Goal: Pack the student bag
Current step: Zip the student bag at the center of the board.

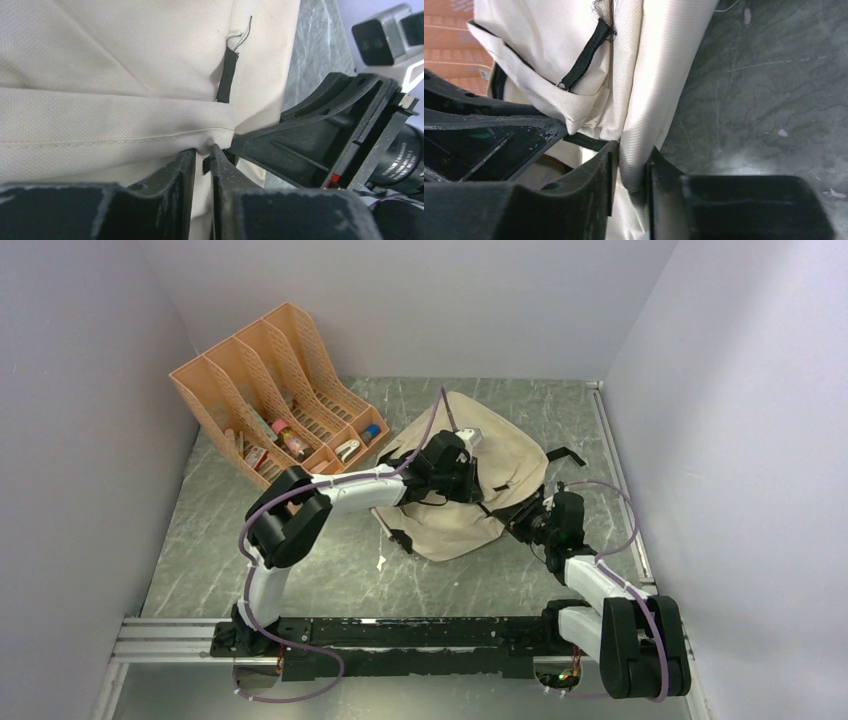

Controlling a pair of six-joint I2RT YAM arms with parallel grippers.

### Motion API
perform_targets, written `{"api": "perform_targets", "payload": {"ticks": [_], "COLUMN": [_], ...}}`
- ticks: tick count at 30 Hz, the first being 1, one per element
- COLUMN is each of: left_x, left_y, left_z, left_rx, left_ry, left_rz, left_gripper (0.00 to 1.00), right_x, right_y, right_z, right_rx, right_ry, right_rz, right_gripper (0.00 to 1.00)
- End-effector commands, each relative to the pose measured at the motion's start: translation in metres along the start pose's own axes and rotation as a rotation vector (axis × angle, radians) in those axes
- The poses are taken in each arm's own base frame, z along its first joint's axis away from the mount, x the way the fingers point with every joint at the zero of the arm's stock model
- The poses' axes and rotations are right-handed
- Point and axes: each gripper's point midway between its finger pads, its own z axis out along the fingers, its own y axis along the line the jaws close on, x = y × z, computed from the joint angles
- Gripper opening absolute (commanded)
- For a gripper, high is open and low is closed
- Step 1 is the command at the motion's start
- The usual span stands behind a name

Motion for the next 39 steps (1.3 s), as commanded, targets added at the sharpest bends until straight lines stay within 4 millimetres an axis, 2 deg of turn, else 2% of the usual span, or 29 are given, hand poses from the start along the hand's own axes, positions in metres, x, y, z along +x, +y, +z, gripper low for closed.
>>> {"api": "perform_targets", "payload": {"ticks": [1,3,5,8,12,16,21,24,30,35,39], "left_x": [-0.037,-0.04,-0.044,-0.043,-0.036,-0.015,0.013,0.025,0.019,0.014,0.007], "left_y": [-0.019,-0.016,-0.011,-0.007,-0.007,-0.004,-0.013,-0.009,-0.008,-0.007,-0.003], "left_z": [-0.021,-0.026,-0.032,-0.04,-0.048,-0.046,-0.037,-0.031,-0.012,0.004,0.007], "left_rx": [0.09,0.084,0.078,0.09,0.096,0.079,0.066,0.044,0.067,0.065,0.05], "left_ry": [-0.103,-0.111,-0.121,-0.128,-0.116,-0.087,-0.041,-0.032,-0.077,-0.085,-0.11], "left_rz": [-0.044,-0.069,-0.103,-0.137,-0.173,-0.213,-0.21,-0.241,-0.306,-0.323,-0.322], "left_gripper": [0.3,0.42,0.5,0.55,0.58,0.58,0.57,0.58,0.57,0.46,0.39], "right_x": [-0.001,-0.001,-0.001,-0.001,-0.002,-0.001,-0.001,0.0,0.003,0.002,0.003], "right_y": [0.022,0.026,0.032,0.039,0.046,0.048,0.046,0.044,0.041,0.041,0.039], "right_z": [-0.004,-0.005,-0.007,-0.01,-0.014,-0.015,-0.014,-0.014,-0.013,-0.014,-0.013], "right_rx": [-0.125,-0.151,-0.19,-0.229,-0.277,-0.293,-0.278,-0.276,-0.267,-0.26,-0.248], "right_ry": [-0.003,-0.007,-0.012,-0.02,-0.032,-0.031,-0.029,-0.027,-0.015,-0.013,-0.013], "right_rz": [0.012,0.013,0.01,0.014,0.018,0.012,0.008,0.008,-0.005,-0.024,-0.035], "right_gripper": [0.22,0.16,0.11,0.05,0.02,0.01,0.01,0.01,0.0,0.0,0.0]}}
